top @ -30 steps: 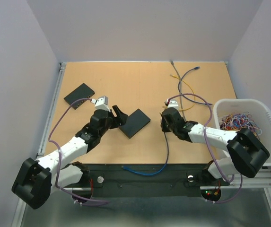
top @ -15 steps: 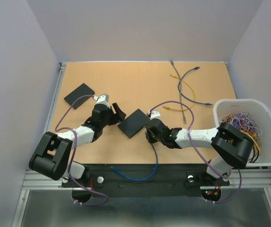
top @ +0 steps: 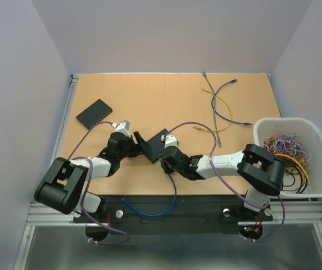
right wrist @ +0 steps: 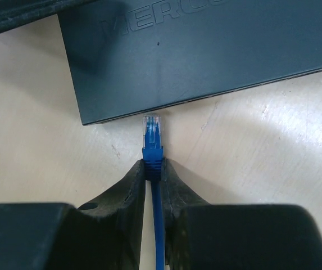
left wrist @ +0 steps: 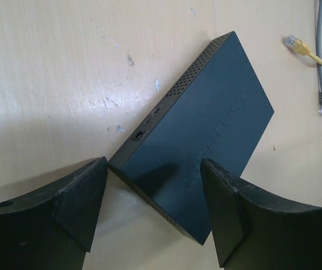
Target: Insert the plug into the switch port
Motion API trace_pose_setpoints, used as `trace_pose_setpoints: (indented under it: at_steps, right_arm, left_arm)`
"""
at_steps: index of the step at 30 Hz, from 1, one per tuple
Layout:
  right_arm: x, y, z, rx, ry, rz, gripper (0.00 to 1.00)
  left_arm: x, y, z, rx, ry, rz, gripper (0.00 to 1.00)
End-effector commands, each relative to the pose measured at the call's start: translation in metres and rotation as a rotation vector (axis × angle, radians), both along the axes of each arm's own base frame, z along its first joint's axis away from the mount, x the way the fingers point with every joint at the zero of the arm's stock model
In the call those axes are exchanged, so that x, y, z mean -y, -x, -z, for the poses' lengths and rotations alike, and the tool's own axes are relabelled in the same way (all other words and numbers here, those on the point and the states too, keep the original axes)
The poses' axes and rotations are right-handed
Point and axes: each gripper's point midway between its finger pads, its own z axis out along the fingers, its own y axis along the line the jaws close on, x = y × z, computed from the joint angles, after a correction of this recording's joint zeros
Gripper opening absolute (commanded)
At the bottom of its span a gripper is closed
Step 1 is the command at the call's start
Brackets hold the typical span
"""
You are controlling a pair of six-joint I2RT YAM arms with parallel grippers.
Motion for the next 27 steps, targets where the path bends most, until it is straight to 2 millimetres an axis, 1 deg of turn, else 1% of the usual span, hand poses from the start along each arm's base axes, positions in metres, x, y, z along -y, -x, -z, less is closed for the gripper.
trace_pose_setpoints:
  at_steps: [1, 5, 7, 8, 11, 12, 16, 18, 20, 23, 24, 26, 27]
  right_arm:
    - [-0.006, 0.005, -0.003, 0.011, -0.007, 0.007, 0.0]
    - [-0.011, 0.005, -0.014, 0.03, -0.027, 0.008, 0.0]
    - [-0.011, 0.004, -0.017, 0.037, -0.028, 0.011, 0.0]
    - [-0.012, 0.003, -0.021, 0.043, -0.035, 0.013, 0.01]
    - [-0.012, 0.003, -0.024, 0.05, -0.039, 0.019, 0.0]
    - [-0.012, 0.003, -0.026, 0.051, -0.044, 0.018, 0.0]
    - [-0.013, 0.009, -0.025, 0.052, -0.035, 0.007, 0.0]
    - [-0.012, 0.01, -0.024, 0.062, -0.017, 0.01, 0.0]
    - [-0.016, 0.013, -0.026, 0.076, -0.013, 0.0, 0.0]
    - [-0.014, 0.01, -0.028, 0.101, 0.017, 0.006, 0.0]
    - [-0.01, 0.007, -0.028, 0.12, 0.039, 0.013, 0.0]
    - [-0.008, 0.004, -0.029, 0.141, 0.061, 0.016, 0.0]
    - [-0.005, 0.003, -0.029, 0.153, 0.081, 0.012, 0.0]
  left_arm:
    - [0.007, 0.002, -0.013, 0.043, 0.057, 0.024, 0.78]
    - [0.013, 0.009, -0.012, 0.033, 0.077, 0.043, 0.78]
    - [0.016, 0.014, -0.01, 0.023, 0.086, 0.052, 0.78]
    - [0.019, 0.021, -0.008, 0.016, 0.087, 0.067, 0.78]
    - [0.023, 0.03, -0.007, 0.01, 0.102, 0.076, 0.78]
    - [0.022, 0.034, -0.003, 0.004, 0.102, 0.074, 0.78]
    - [0.023, 0.039, -0.003, 0.006, 0.107, 0.078, 0.78]
    - [0.023, 0.038, -0.002, 0.005, 0.103, 0.074, 0.78]
    - [0.023, 0.036, -0.002, 0.009, 0.095, 0.073, 0.78]
    - [0.025, 0.031, -0.002, 0.002, 0.076, 0.08, 0.78]
    - [0.028, 0.025, -0.008, 0.018, 0.072, 0.085, 0.78]
    - [0.028, 0.021, -0.008, 0.012, 0.05, 0.082, 0.78]
    - [0.03, 0.015, -0.015, 0.027, 0.05, 0.082, 0.78]
